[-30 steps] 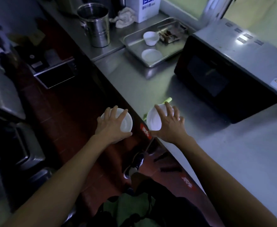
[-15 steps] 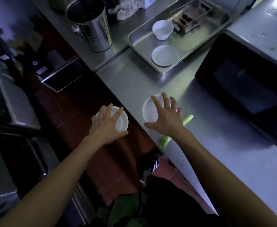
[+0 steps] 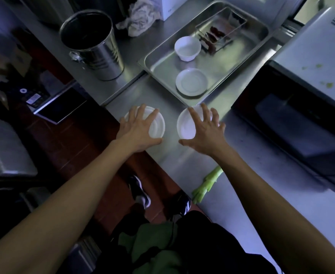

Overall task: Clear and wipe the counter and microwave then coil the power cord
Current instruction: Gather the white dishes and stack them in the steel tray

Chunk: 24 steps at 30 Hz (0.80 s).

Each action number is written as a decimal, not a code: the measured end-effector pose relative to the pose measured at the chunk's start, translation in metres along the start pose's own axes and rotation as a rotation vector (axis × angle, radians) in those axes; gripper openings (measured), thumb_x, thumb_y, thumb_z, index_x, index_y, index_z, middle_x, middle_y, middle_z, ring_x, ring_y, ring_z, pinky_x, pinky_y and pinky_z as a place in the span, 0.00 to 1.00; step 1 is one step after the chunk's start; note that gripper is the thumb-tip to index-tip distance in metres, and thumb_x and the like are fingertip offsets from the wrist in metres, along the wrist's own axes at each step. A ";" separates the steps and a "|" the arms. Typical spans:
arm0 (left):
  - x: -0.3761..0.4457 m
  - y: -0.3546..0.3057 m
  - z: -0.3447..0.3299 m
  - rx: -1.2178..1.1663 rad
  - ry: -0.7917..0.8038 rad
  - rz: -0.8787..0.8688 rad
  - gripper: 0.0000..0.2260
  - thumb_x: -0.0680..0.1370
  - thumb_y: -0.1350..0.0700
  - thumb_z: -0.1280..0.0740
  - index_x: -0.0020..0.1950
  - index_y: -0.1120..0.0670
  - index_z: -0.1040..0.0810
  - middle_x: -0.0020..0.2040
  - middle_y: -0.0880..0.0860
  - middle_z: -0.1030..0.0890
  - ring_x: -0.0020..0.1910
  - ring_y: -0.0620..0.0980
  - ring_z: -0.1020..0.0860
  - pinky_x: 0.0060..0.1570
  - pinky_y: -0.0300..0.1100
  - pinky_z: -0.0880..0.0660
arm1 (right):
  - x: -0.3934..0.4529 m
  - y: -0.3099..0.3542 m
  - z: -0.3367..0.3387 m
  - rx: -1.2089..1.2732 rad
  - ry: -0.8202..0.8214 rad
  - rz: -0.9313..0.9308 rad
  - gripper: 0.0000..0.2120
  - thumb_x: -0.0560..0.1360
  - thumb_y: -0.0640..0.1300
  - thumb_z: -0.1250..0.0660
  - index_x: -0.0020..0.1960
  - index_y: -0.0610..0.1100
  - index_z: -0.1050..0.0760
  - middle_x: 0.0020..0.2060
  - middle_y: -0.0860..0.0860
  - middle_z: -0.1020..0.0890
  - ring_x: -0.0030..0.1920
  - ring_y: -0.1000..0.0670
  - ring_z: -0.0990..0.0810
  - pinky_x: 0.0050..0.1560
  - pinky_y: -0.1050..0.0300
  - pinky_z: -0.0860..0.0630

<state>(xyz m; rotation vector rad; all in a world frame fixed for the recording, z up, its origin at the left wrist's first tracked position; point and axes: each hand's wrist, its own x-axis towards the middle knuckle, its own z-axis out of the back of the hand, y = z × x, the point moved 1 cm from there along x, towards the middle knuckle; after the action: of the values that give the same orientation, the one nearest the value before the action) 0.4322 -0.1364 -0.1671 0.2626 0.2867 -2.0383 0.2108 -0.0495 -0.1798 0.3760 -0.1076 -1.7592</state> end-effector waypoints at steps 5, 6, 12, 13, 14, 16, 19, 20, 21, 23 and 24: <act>0.037 0.022 0.004 -0.011 0.011 -0.066 0.46 0.67 0.28 0.33 0.78 0.38 0.52 0.79 0.51 0.53 0.78 0.59 0.54 0.70 0.67 0.44 | 0.023 0.014 0.000 -0.009 -0.052 -0.062 0.56 0.62 0.70 0.26 0.79 0.56 0.51 0.80 0.46 0.52 0.77 0.35 0.50 0.66 0.28 0.37; 0.045 0.029 0.005 -0.008 0.012 -0.083 0.46 0.67 0.28 0.33 0.78 0.38 0.52 0.79 0.52 0.52 0.78 0.59 0.54 0.69 0.67 0.43 | 0.030 0.017 0.001 -0.016 -0.065 -0.078 0.56 0.61 0.70 0.26 0.79 0.56 0.50 0.80 0.46 0.51 0.77 0.35 0.49 0.65 0.29 0.36; 0.105 0.077 0.016 -0.032 0.025 -0.213 0.46 0.64 0.26 0.37 0.77 0.37 0.53 0.79 0.50 0.52 0.78 0.58 0.55 0.69 0.68 0.42 | 0.074 0.047 0.009 -0.018 -0.072 -0.241 0.56 0.62 0.70 0.25 0.79 0.57 0.51 0.80 0.49 0.53 0.77 0.37 0.51 0.66 0.32 0.38; 0.116 0.084 0.019 -0.036 0.018 -0.231 0.47 0.64 0.25 0.37 0.77 0.36 0.54 0.79 0.50 0.52 0.78 0.58 0.55 0.69 0.69 0.42 | 0.081 0.054 0.010 -0.016 -0.075 -0.264 0.55 0.62 0.70 0.25 0.79 0.58 0.51 0.80 0.49 0.53 0.77 0.37 0.51 0.66 0.32 0.37; 0.124 0.091 0.022 -0.039 0.010 -0.245 0.47 0.64 0.25 0.37 0.77 0.36 0.54 0.80 0.49 0.52 0.78 0.58 0.55 0.68 0.69 0.42 | 0.088 0.059 0.012 -0.013 -0.076 -0.281 0.55 0.62 0.69 0.26 0.79 0.58 0.51 0.80 0.49 0.53 0.77 0.37 0.51 0.66 0.32 0.37; 0.144 0.104 0.030 -0.042 -0.004 -0.276 0.47 0.63 0.24 0.38 0.77 0.36 0.54 0.80 0.49 0.52 0.78 0.58 0.54 0.67 0.68 0.42 | 0.102 0.070 0.015 -0.006 -0.083 -0.326 0.54 0.62 0.69 0.26 0.79 0.59 0.51 0.80 0.50 0.53 0.77 0.37 0.51 0.66 0.32 0.37; 0.168 0.116 0.043 -0.027 -0.027 -0.346 0.47 0.62 0.24 0.38 0.76 0.37 0.51 0.79 0.50 0.49 0.77 0.59 0.51 0.66 0.67 0.40 | 0.118 0.085 0.017 0.030 -0.111 -0.401 0.54 0.62 0.69 0.26 0.79 0.59 0.50 0.80 0.50 0.53 0.77 0.37 0.51 0.66 0.33 0.37; 0.175 0.117 0.047 -0.019 -0.036 -0.371 0.47 0.62 0.24 0.39 0.76 0.37 0.50 0.79 0.50 0.49 0.76 0.59 0.50 0.66 0.67 0.40 | 0.122 0.087 0.017 0.044 -0.120 -0.424 0.53 0.62 0.69 0.26 0.79 0.59 0.51 0.80 0.51 0.54 0.77 0.37 0.51 0.67 0.33 0.38; 0.182 0.117 0.051 -0.012 -0.038 -0.390 0.47 0.62 0.24 0.38 0.77 0.37 0.50 0.79 0.51 0.49 0.76 0.59 0.50 0.66 0.67 0.40 | 0.126 0.088 0.017 0.053 -0.126 -0.447 0.53 0.62 0.69 0.26 0.78 0.59 0.51 0.80 0.51 0.54 0.77 0.37 0.51 0.67 0.33 0.38; 0.195 0.116 0.058 -0.009 -0.022 -0.415 0.47 0.64 0.24 0.37 0.77 0.37 0.52 0.80 0.51 0.52 0.77 0.59 0.51 0.67 0.66 0.41 | 0.133 0.088 0.018 0.060 -0.130 -0.484 0.53 0.62 0.69 0.26 0.79 0.59 0.51 0.80 0.51 0.55 0.77 0.38 0.52 0.67 0.34 0.39; 0.201 0.114 0.061 -0.012 -0.016 -0.428 0.47 0.64 0.25 0.36 0.78 0.37 0.52 0.80 0.50 0.52 0.78 0.59 0.52 0.68 0.66 0.42 | 0.137 0.086 0.019 0.063 -0.133 -0.499 0.53 0.63 0.69 0.26 0.79 0.59 0.51 0.80 0.52 0.55 0.78 0.38 0.52 0.68 0.34 0.39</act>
<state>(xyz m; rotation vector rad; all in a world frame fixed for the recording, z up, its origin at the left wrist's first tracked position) 0.4374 -0.3752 -0.1807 0.1889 0.3691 -2.4579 0.2609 -0.2034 -0.1650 0.3507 -0.1755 -2.2785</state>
